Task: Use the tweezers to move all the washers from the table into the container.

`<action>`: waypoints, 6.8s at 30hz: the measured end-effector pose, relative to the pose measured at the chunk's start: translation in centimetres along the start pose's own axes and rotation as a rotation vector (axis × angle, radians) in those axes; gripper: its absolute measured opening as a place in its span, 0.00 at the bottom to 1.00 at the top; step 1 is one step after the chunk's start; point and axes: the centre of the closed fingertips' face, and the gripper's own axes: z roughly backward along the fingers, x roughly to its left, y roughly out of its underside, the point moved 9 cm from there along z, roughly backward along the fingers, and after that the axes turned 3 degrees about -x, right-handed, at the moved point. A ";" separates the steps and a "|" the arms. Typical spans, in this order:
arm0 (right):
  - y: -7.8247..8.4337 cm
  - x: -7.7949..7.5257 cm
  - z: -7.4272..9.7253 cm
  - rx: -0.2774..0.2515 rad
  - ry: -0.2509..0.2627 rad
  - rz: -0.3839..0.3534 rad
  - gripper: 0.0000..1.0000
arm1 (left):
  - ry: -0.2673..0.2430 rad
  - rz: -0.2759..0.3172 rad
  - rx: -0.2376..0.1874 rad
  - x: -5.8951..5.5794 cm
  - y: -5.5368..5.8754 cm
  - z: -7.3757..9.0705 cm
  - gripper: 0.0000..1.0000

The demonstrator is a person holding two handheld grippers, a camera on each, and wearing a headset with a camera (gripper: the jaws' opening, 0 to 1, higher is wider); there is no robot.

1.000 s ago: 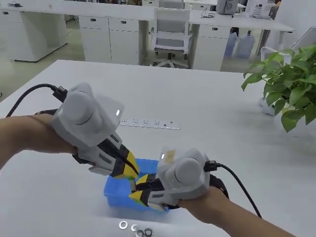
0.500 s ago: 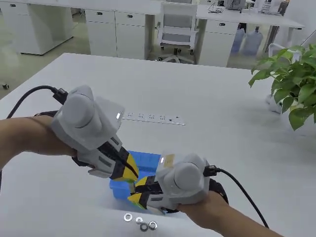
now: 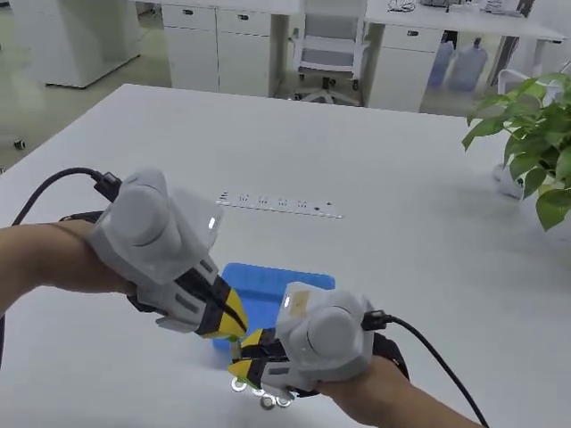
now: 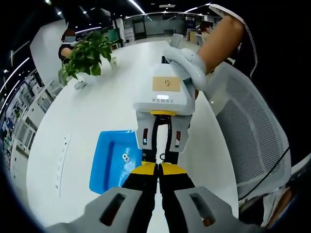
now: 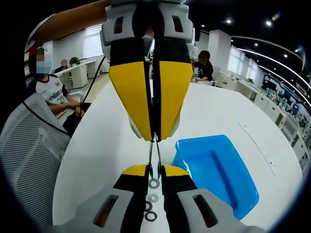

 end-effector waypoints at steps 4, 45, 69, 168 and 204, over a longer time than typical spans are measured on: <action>0.3 0.0 -0.1 0.006 -0.005 0.000 0.12 | 0.005 0.003 -0.001 -0.1 0.3 -0.3 0.05; 1.9 0.5 -1.5 0.033 -0.049 -0.009 0.13 | 0.057 0.042 -0.002 -0.3 1.8 -1.7 0.05; 2.3 0.7 -1.2 0.054 -0.040 -0.018 0.17 | 0.120 0.022 0.024 1.3 1.6 -1.9 0.05; -2.5 -4.5 4.0 0.002 0.057 0.014 0.09 | 0.056 -0.017 -0.018 5.0 -4.5 1.7 0.05; 1.6 -8.4 1.6 0.032 0.033 -0.036 0.10 | 0.033 0.004 -0.008 8.8 -1.4 -2.1 0.05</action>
